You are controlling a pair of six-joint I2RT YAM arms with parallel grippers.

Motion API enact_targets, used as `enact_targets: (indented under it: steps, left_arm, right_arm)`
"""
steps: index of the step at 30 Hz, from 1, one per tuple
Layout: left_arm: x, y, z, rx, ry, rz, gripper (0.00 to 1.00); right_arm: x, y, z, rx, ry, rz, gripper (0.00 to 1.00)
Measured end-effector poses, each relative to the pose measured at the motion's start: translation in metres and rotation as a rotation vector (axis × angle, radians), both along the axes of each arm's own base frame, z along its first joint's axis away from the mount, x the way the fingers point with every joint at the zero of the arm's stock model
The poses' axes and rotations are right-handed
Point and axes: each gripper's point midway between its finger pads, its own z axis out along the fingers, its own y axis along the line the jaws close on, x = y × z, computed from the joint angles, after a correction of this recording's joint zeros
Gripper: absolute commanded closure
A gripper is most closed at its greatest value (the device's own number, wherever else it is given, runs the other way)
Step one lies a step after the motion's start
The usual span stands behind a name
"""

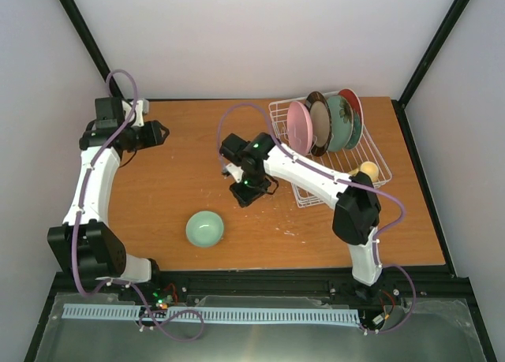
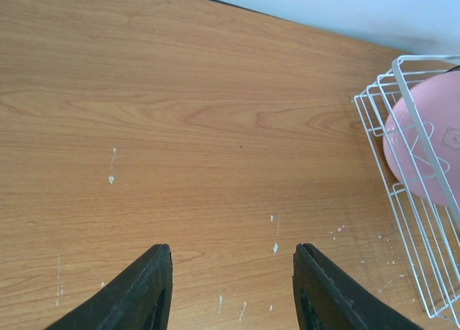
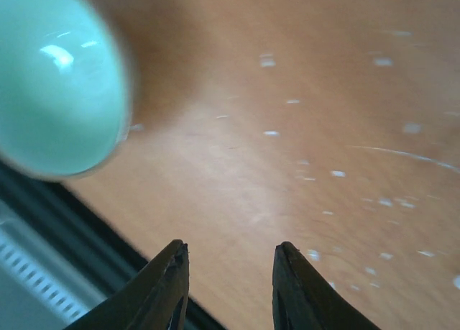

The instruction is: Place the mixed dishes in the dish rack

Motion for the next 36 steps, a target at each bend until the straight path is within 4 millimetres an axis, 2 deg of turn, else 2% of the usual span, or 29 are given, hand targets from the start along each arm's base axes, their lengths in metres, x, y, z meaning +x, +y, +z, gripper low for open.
enact_targets:
  steps: [3, 5, 8, 9, 10, 12, 14, 20, 22, 26, 36]
  left_arm:
    - [-0.002, -0.002, -0.006, -0.012, 0.015, -0.008, 0.53]
    - [-0.004, -0.003, -0.011, -0.019, 0.027, -0.011, 0.53]
    - [-0.005, -0.005, -0.012, -0.028, 0.031, -0.018, 0.53]
    - [-0.005, -0.005, -0.012, -0.031, 0.029, -0.020, 0.53]
    - [-0.004, -0.006, -0.011, -0.033, 0.025, -0.023, 0.53]
    - [-0.003, -0.007, -0.011, -0.041, 0.020, -0.031, 0.53]
    - [-0.001, -0.008, -0.011, -0.046, 0.017, -0.036, 0.53]
    - [0.002, -0.008, -0.019, -0.049, 0.037, -0.036, 0.53]
    - [0.002, -0.007, -0.020, -0.046, 0.040, -0.034, 0.53]
    - [0.002, -0.006, -0.021, -0.035, 0.040, -0.032, 0.54]
    - [0.003, -0.003, -0.023, -0.024, 0.043, -0.025, 0.54]
  right_arm:
    - [0.026, -0.019, 0.004, -0.058, -0.104, -0.088, 0.66]
    - [0.047, -0.042, 0.019, -0.058, -0.186, -0.185, 0.66]
    - [0.076, -0.097, 0.057, -0.046, -0.310, -0.384, 0.68]
    - [0.088, -0.135, 0.079, -0.050, -0.381, -0.505, 0.69]
    - [0.090, -0.142, 0.083, -0.052, -0.392, -0.525, 0.70]
    - [0.090, -0.173, 0.092, -0.080, -0.440, -0.603, 0.73]
    - [0.078, -0.189, 0.080, -0.137, -0.424, -0.615, 0.73]
    - [0.047, -0.198, -0.001, -0.348, -0.201, -0.538, 0.73]
    - [0.045, -0.196, -0.014, -0.379, -0.162, -0.520, 0.72]
    - [0.050, -0.189, -0.016, -0.381, -0.151, -0.490, 0.72]
    - [0.083, -0.162, -0.015, -0.398, -0.152, -0.413, 0.72]
